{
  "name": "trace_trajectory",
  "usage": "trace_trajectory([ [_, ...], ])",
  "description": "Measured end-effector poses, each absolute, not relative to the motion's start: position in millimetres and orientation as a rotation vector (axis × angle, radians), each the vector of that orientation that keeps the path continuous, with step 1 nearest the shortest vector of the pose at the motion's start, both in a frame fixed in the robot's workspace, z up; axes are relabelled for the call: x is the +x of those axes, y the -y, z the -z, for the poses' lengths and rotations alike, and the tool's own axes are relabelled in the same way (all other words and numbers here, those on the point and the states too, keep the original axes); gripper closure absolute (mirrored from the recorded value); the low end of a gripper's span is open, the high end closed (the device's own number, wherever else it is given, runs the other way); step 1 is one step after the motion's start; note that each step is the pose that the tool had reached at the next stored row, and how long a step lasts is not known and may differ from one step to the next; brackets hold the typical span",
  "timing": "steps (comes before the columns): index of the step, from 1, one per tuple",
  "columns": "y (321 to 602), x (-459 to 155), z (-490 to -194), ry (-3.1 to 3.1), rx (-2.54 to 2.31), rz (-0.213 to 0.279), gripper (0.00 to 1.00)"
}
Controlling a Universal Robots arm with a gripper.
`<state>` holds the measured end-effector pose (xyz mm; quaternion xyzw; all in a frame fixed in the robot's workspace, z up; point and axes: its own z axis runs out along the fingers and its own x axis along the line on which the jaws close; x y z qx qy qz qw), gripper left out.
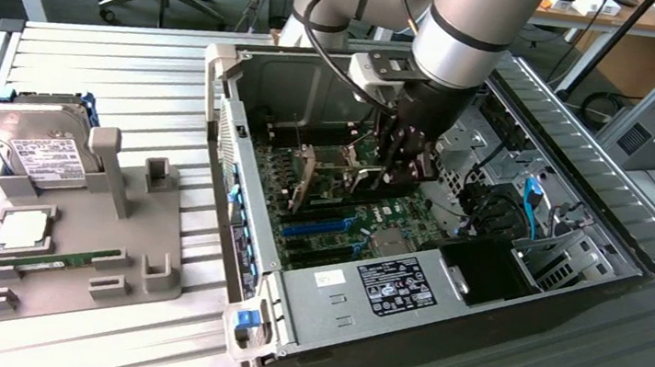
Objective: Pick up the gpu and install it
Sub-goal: 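Insert the gpu into the slot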
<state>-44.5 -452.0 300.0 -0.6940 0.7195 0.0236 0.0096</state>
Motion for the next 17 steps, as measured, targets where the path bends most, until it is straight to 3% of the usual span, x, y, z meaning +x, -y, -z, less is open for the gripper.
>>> trace_trajectory([
  [17,451.9,-56.1,-292.5,-2.246,-2.167,-0.074,0.73],
])
